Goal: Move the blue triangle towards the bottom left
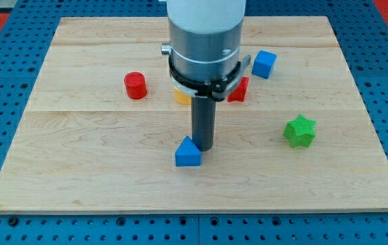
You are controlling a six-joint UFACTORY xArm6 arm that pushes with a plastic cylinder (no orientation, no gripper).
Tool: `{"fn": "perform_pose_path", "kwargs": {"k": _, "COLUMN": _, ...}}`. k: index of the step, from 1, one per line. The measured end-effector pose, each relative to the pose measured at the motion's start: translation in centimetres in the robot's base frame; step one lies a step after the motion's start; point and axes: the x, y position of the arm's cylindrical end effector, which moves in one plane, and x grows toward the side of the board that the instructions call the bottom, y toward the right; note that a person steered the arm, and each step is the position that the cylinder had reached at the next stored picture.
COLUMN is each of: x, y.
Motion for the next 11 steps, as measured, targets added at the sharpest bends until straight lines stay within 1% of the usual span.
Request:
{"fn": "perform_pose_path", "kwargs": {"k": 1, "x": 1.9, "y": 0.1}}
{"fn": "perform_pose_path", "kwargs": {"k": 2, "x": 3.0, "y": -3.6}}
{"fn": "perform_pose_path", "kwargs": {"k": 4, "x": 3.2, "y": -11.2}}
{"fn": "perform_pose_path", "kwargs": {"k": 8, "x": 3.4, "y": -21.7}}
{"fn": "perform_pose_path", "kwargs": {"k": 9, "x": 3.4, "y": -23.0}}
{"fn": "perform_pose_path", "kwargs": {"k": 10, "x": 3.3, "y": -23.1}}
{"fn": "perform_pose_path", "kwargs": {"k": 11, "x": 2.2, "y": -16.8}}
